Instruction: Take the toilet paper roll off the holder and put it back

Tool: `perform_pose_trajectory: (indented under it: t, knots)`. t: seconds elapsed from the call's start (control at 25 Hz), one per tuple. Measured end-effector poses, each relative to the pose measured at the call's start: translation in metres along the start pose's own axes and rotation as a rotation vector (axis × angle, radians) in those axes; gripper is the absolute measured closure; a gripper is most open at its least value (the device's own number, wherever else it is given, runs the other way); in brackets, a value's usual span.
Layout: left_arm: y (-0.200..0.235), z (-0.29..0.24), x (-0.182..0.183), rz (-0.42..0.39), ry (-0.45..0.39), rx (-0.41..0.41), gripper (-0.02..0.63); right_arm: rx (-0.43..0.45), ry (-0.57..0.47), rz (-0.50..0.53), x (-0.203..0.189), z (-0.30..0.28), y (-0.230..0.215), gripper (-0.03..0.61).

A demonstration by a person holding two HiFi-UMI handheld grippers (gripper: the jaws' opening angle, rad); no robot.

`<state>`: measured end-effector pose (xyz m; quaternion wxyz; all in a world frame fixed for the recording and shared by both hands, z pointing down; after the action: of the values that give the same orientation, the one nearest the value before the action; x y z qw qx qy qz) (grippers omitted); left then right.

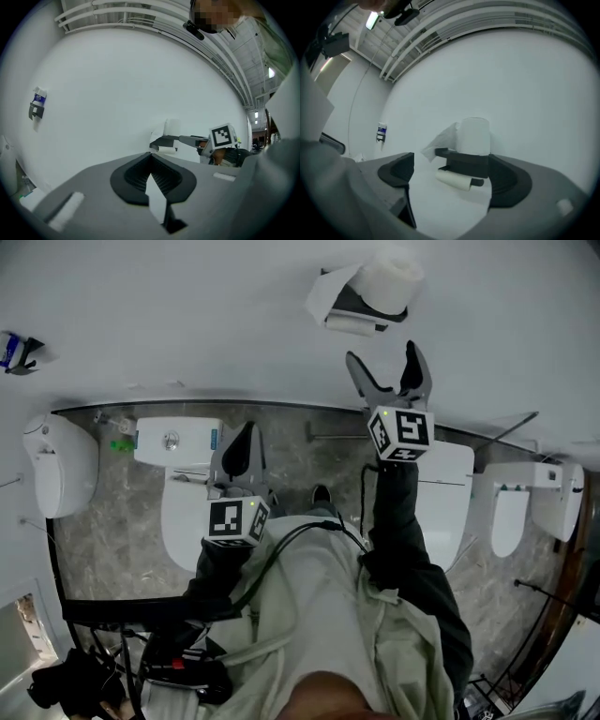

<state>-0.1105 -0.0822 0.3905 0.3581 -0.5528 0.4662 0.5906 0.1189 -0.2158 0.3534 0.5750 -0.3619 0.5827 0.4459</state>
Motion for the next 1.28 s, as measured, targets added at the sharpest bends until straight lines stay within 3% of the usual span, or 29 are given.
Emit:
perform_pose_trajectory:
  t: [0.04,0.12,0.2,0.44,0.76,1.28]
  knots:
    - [-0.002,0.0,0.001,-0.001,0.002,-0.005,0.607,0.016,-0.011,-0.011,0.003,0.015,0.012,0.095]
    - [-0.005,-0.001,0.001,-0.001,0.004,-0.015,0.607,0.04,-0.05,-0.043,0.012,0.045,0.029,0.239]
    - [-0.007,-0.003,-0.001,-0.002,0.006,-0.028,0.606,0.056,-0.094,-0.072,0.019,0.072,0.041,0.562]
    - [-0.018,-0.009,-0.007,0.004,0.021,-0.07,0.607,0.024,-0.087,-0.06,0.023,0.122,0.055,0.577]
    - [-0.036,-0.011,-0.006,-0.003,0.025,-0.122,0.607,-0.006,-0.035,-0.082,0.01,0.141,0.054,0.577]
    - [-0.018,-0.007,-0.004,-0.016,0.02,-0.071,0.607,0.066,-0.015,-0.106,0.0,0.124,0.074,0.577]
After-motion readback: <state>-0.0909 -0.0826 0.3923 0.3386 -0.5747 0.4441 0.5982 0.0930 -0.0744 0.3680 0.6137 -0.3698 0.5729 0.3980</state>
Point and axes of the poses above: the fingertips, and each gripper's own axes: z backward along the fingers, y to its left, x out of its top, the point moved 1 cm from there along z, backward along the fingers, and after that the axes turned 1 degree about z, right-handed, at the moved point
